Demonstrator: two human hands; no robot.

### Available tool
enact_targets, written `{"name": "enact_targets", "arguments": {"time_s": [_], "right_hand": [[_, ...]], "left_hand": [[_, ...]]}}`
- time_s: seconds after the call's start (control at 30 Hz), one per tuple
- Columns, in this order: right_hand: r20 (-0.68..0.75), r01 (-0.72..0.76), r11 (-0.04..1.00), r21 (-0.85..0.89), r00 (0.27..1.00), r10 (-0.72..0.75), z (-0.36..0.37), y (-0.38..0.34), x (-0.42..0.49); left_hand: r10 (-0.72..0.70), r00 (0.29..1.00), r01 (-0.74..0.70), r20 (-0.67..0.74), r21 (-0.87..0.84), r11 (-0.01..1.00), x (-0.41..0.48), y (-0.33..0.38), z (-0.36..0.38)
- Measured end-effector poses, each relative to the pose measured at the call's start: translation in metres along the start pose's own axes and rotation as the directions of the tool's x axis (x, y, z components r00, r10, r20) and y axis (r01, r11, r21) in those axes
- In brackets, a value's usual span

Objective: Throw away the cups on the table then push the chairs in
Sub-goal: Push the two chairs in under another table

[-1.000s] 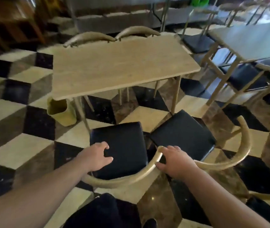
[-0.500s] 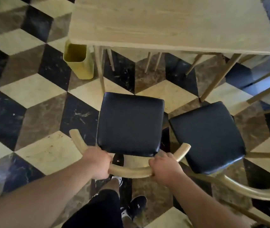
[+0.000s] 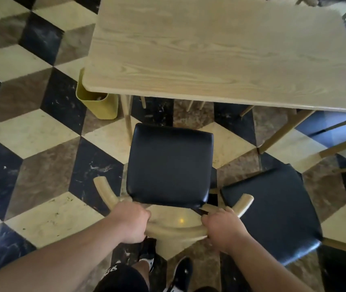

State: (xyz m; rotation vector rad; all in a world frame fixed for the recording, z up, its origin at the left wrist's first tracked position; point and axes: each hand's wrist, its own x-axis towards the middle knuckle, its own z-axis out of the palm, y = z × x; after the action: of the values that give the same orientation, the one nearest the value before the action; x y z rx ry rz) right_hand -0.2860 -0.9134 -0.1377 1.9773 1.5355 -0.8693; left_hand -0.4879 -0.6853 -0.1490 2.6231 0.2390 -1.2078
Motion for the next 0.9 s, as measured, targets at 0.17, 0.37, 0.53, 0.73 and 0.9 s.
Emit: {"name": "enact_targets", "arguments": {"time_s": [0.17,0.37,0.53,0.73,0.9], "right_hand": [[-0.064,0.003,1.000,-0.009,0.998,-0.004,-0.044,0.043,0.041],[-0.091,0.033,0.999,0.012,0.995,-0.032,-0.089,0.094,0.083],[-0.111,0.044,0.999,-0.002,0.993,-0.044,-0.117,0.126,0.112],[-0.115,0.057,0.998,-0.032,0.991,-0.060,-0.145,0.161,0.143],[-0.040,0.059,0.996,-0.062,0.997,-0.061,-0.168,0.177,0.168]], "left_hand": [[-0.017,0.999,0.018,-0.029,0.048,0.999,0.037,-0.028,-0.053],[-0.073,0.993,0.080,-0.095,0.064,0.995,0.077,-0.048,-0.100],[-0.099,0.991,0.104,-0.096,0.055,0.993,0.105,-0.068,-0.137],[-0.139,0.985,0.142,-0.107,0.021,0.990,0.133,-0.087,-0.171],[-0.079,0.995,0.081,-0.068,0.037,0.996,0.154,-0.106,-0.195]]}}
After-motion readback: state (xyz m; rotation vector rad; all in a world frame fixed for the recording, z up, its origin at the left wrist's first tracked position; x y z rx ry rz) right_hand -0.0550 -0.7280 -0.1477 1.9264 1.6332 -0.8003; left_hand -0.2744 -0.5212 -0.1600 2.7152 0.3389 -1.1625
